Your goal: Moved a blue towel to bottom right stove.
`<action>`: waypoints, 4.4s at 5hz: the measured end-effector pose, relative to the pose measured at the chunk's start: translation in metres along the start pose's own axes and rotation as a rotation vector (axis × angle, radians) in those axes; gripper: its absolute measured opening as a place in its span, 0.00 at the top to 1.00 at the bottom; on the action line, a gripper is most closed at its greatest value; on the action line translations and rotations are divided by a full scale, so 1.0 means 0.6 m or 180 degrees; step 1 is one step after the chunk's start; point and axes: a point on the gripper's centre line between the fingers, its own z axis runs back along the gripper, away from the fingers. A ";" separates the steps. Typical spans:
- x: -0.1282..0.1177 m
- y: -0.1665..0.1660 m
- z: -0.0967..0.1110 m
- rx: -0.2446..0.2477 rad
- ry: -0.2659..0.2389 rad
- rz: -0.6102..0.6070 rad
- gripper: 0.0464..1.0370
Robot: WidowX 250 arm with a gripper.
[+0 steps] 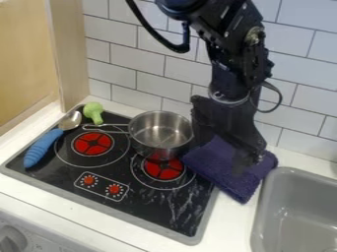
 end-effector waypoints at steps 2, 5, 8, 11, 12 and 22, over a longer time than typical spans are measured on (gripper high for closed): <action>0.010 0.011 -0.011 -0.0108 0.0003 0.0026 0.04; 0.070 0.021 -0.042 -0.0239 0.0157 -0.0014 0.04; 0.072 0.024 -0.085 -0.0197 0.0428 0.0058 0.04; 0.043 0.010 -0.092 -0.0003 0.0449 0.0212 0.04; 0.016 0.003 -0.083 0.0008 0.0455 0.0269 0.04; -0.094 -0.053 0.060 0.0264 0.0068 0.0154 0.04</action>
